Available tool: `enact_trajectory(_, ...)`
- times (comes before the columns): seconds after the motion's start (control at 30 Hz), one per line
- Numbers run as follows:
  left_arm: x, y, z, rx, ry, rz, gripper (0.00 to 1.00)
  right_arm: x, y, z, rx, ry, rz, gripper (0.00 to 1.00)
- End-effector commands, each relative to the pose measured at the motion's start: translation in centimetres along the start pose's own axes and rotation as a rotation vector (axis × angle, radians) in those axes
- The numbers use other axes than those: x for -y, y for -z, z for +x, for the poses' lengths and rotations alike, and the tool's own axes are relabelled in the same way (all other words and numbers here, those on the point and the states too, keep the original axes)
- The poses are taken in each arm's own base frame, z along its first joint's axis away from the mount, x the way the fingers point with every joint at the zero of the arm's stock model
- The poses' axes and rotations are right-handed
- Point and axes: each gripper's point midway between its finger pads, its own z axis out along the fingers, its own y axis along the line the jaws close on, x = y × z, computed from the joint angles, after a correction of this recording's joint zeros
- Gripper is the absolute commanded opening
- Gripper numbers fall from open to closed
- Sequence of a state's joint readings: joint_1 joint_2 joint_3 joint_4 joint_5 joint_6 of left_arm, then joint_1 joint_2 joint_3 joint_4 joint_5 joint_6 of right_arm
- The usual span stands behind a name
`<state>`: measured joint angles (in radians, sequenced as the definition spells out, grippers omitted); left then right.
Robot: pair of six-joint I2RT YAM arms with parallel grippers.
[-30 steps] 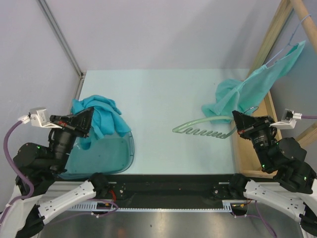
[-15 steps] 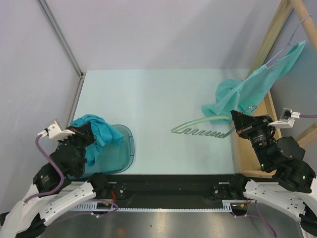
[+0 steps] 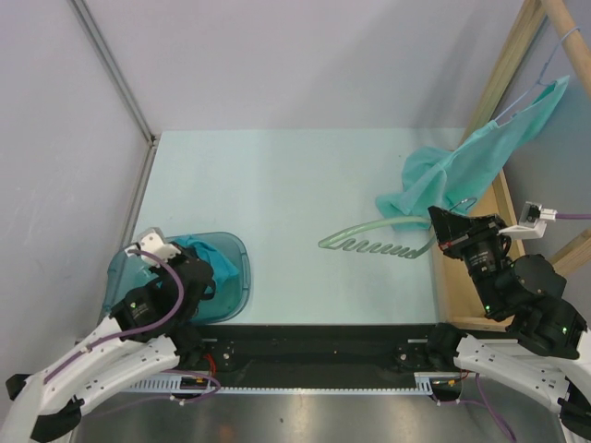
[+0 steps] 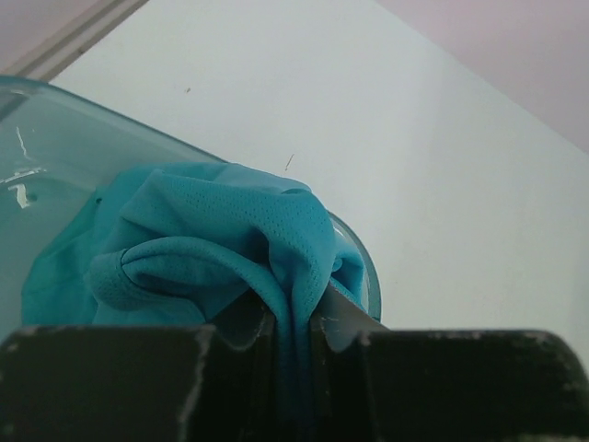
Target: Remove the t-shirt from the hanger
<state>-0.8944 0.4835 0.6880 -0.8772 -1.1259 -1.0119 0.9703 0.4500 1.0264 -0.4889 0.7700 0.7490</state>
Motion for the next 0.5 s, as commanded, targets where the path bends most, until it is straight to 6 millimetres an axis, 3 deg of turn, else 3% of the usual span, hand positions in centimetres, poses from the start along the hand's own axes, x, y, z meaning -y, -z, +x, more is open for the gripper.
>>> enact_trajectory(0.0, -0.6, -0.6, 1.7, -0.011, 0.066, -0.035, 0.19, -0.9, 0.2, -1.1, 0.034, -0.089, -0.035, 0.00)
enact_trajectory(0.1, -1.7, -1.0, 2.6, -0.013, 0.045, -0.076, 0.35, -0.8, 0.2, -1.0, 0.033, -0.090, -0.034, 0.00)
enact_trajectory(0.17, -1.9, -1.0, 2.6, -0.017, 0.053, -0.078, 0.55, -0.7, 0.2, -0.9, 0.032, -0.086, -0.029, 0.00)
enact_trajectory(0.2, -2.0, -0.9, 2.5, -0.017, 0.066, -0.076, 0.82, -0.7, 0.2, -0.8, 0.029, -0.086, -0.030, 0.00)
enact_trajectory(0.23, -1.9, -0.8, 2.3, -0.015, 0.078, -0.069, 0.97, -0.7, 0.2, -0.8, 0.030, -0.083, -0.028, 0.00)
enact_trajectory(0.37, 0.1, -0.1, 0.4, -0.013, 0.091, 0.034, 1.00, -0.7, 0.1, -0.7, 0.029, -0.081, -0.027, 0.00)
enact_trajectory(0.47, 2.3, 1.0, -2.1, -0.008, 0.126, 0.145, 1.00, -0.6, 0.1, -0.6, 0.027, -0.081, -0.023, 0.00)
